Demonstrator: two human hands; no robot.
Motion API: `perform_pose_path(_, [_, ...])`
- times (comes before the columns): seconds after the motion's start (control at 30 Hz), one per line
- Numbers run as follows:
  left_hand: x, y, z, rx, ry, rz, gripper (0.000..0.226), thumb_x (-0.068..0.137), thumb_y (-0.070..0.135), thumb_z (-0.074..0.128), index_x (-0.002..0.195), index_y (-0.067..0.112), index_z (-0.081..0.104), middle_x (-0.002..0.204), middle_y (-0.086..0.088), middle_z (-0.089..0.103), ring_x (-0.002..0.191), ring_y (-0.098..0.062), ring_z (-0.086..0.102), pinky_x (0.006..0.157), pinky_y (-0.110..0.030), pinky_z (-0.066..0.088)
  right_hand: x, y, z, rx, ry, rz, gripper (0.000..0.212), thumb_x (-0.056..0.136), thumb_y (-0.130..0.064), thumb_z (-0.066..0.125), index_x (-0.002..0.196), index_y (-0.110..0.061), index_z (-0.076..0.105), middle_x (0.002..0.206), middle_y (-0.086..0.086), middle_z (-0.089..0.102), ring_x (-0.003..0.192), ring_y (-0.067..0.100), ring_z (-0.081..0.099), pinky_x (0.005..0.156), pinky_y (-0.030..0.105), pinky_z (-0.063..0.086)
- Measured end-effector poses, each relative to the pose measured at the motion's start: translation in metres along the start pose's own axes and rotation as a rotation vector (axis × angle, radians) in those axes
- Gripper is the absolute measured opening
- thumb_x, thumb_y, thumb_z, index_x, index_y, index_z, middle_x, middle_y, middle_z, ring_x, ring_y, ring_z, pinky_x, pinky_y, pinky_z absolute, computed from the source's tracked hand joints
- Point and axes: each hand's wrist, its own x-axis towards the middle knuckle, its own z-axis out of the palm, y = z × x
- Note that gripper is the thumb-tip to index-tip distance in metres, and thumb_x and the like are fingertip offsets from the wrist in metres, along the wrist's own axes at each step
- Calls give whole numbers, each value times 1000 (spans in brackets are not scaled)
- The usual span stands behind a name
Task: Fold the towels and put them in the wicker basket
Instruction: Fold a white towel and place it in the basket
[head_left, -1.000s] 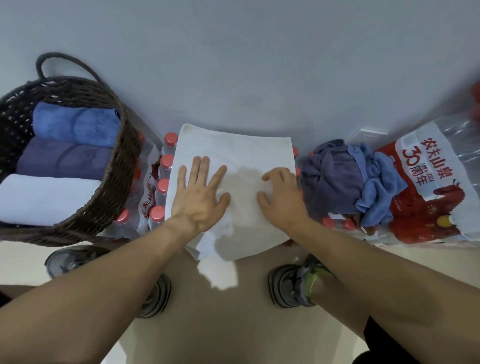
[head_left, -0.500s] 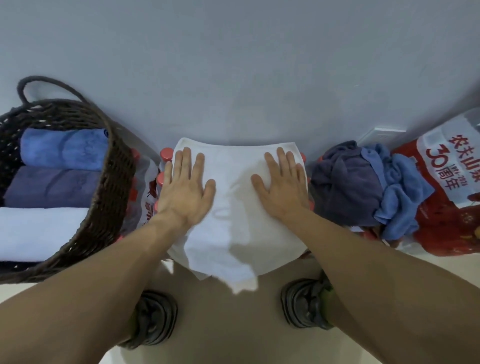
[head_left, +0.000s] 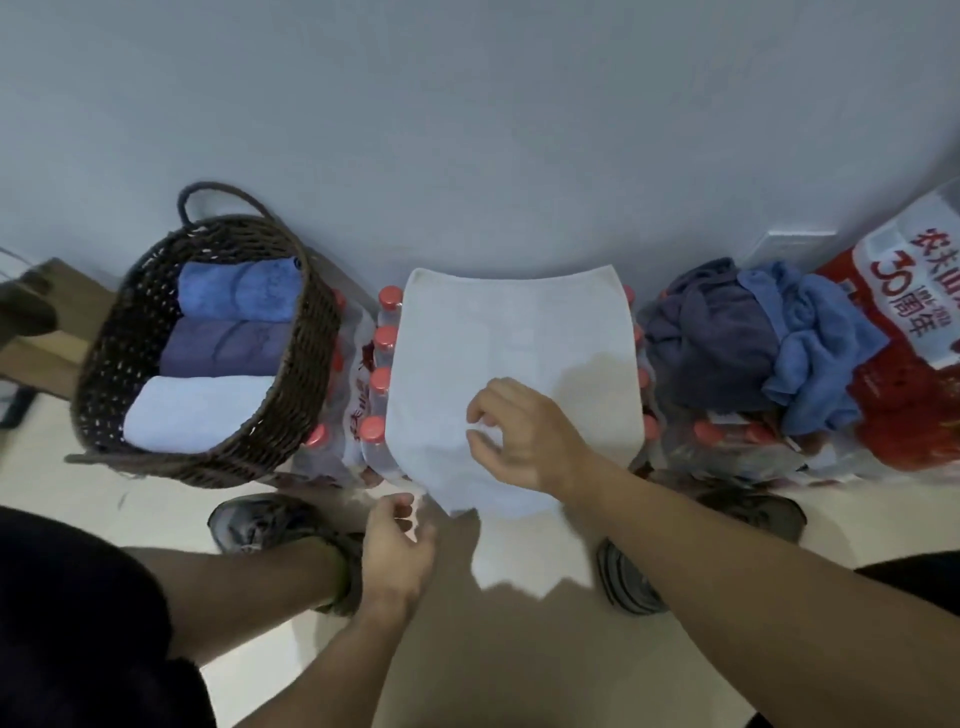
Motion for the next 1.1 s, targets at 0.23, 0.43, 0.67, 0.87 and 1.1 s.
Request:
perform_pose_path(0.23, [34,16,8,-175,-52,-67,28,76,25,82,88,15,59,89,-3,67,83,-17,62,73,-26,45,-19,-13,22,-138,-110,-75,12,80,-8,64,89,-7,71,87,6,64,83,28,59,72,36,48])
perform_pose_path(0.43, [35,11,3,-239,-33,-97,33,75,16,83,64,10,53,59,0,58,57,-12,52,63,-21,46,-13,-13,27,-222,-216,-34,22,82,-23,66,102,-14,69,104,5,60,95,26,55,82,35,45])
perform_pose_path(0.67, [24,5,-8,-163,-392,-242,35,69,27,88,94,10,69,86,-2,75,81,-18,70,69,-22,53,-12,-13,32,-309,-209,-12,39,79,-8,33,97,-16,66,103,3,61,92,27,56,76,37,45])
perform_pose_path(0.87, [8,-19,-12,216,-532,-216,38,80,34,80,94,-1,73,85,-3,71,75,-18,63,71,-27,50,-10,-14,34,-298,-204,10,42,74,6,38,95,-17,66,98,1,60,90,26,56,72,33,41])
perform_pose_path(1.1, [12,40,-40,88,-517,-103,28,91,28,68,93,0,71,79,-8,74,69,-24,67,75,-39,59,4,-9,27,-107,-299,88,14,87,-14,56,89,-18,70,98,-2,59,96,20,49,81,23,33])
